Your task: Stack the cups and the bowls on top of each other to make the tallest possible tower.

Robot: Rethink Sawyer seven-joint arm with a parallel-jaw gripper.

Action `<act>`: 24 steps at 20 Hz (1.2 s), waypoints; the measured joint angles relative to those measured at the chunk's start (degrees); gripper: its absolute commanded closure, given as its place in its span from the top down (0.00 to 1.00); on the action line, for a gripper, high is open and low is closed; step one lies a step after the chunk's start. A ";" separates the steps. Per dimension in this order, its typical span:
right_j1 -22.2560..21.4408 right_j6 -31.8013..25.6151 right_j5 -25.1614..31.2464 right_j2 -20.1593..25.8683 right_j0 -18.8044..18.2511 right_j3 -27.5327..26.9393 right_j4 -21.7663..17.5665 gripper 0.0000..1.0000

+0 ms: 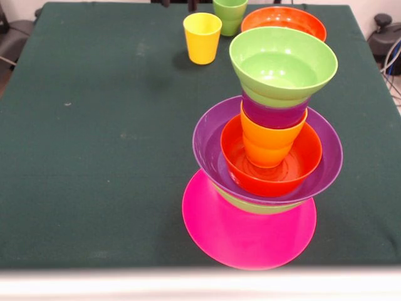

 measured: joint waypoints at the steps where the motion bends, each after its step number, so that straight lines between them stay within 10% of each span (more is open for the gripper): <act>1: -0.27 0.00 -0.21 -0.22 0.39 0.39 -0.01 1.00; 24: -1.58 0.00 -9.15 -9.13 11.78 5.52 0.64 1.00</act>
